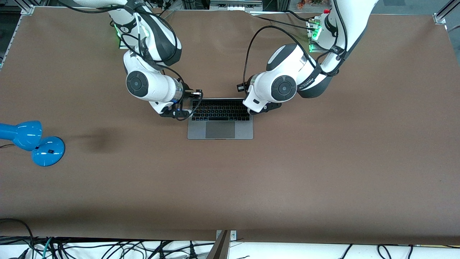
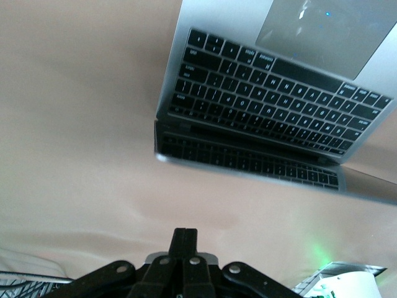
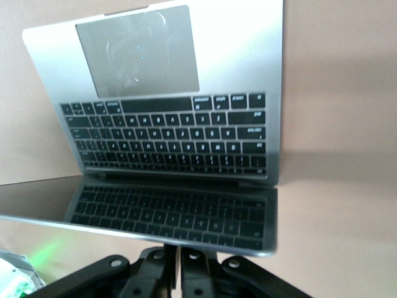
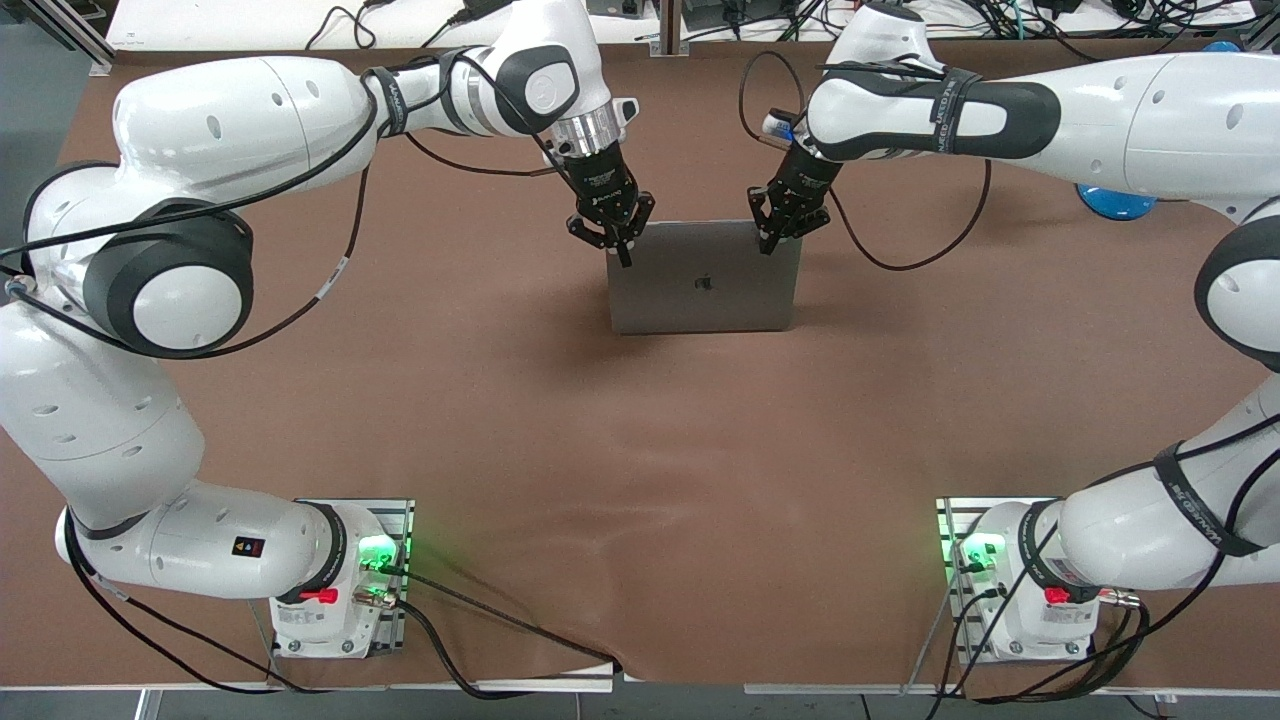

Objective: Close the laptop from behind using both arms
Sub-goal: 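Push the screen down onto the keyboard with both grippers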

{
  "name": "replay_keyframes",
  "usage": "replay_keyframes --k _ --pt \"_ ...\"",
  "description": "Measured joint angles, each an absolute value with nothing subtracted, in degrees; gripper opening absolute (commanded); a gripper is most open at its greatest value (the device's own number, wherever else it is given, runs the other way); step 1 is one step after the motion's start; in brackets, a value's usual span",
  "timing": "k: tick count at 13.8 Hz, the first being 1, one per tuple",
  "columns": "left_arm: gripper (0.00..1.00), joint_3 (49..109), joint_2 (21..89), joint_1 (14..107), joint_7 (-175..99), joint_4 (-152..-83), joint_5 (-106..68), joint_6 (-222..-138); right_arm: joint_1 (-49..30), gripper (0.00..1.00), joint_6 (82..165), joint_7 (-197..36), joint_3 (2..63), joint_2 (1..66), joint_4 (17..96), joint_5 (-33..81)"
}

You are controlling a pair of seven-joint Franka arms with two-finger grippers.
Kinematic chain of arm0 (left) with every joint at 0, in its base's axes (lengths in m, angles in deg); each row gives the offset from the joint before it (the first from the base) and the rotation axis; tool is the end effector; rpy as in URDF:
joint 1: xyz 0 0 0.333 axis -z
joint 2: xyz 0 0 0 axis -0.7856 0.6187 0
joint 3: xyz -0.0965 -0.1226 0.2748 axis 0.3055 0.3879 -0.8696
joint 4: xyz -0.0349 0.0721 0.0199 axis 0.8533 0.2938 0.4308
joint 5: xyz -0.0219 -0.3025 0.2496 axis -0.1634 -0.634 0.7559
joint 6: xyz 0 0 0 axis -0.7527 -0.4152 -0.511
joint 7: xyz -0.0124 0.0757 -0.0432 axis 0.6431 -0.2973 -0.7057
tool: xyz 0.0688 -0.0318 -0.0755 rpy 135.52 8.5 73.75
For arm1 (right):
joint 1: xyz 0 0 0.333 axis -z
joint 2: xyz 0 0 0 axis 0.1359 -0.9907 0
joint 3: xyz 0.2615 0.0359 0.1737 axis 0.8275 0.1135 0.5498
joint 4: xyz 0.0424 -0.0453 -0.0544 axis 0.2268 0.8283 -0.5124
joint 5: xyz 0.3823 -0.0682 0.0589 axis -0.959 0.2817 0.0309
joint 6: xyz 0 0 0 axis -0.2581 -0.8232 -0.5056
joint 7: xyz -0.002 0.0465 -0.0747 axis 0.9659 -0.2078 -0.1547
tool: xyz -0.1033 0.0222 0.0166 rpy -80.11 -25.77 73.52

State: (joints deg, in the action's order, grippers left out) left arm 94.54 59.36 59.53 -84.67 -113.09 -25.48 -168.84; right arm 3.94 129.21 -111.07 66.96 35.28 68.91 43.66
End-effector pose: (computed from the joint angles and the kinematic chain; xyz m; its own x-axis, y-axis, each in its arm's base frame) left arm 0.4927 -0.4093 0.3382 0.7923 0.2512 -0.5561 0.3445 -0.9363 0.0679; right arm 0.5038 0.3280 0.3093 0.9373 -0.0155 -0.3482 -0.1174 -0.9547 -0.2736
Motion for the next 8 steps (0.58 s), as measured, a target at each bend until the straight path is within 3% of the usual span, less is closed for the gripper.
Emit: replay_keyframes --k 8 --pt "0.0 92.6 67.8 59.8 -84.8 -105.4 -21.0 -169.3 3.8 0.07 130.7 -109.0 64.7 30.1 64.8 46.7"
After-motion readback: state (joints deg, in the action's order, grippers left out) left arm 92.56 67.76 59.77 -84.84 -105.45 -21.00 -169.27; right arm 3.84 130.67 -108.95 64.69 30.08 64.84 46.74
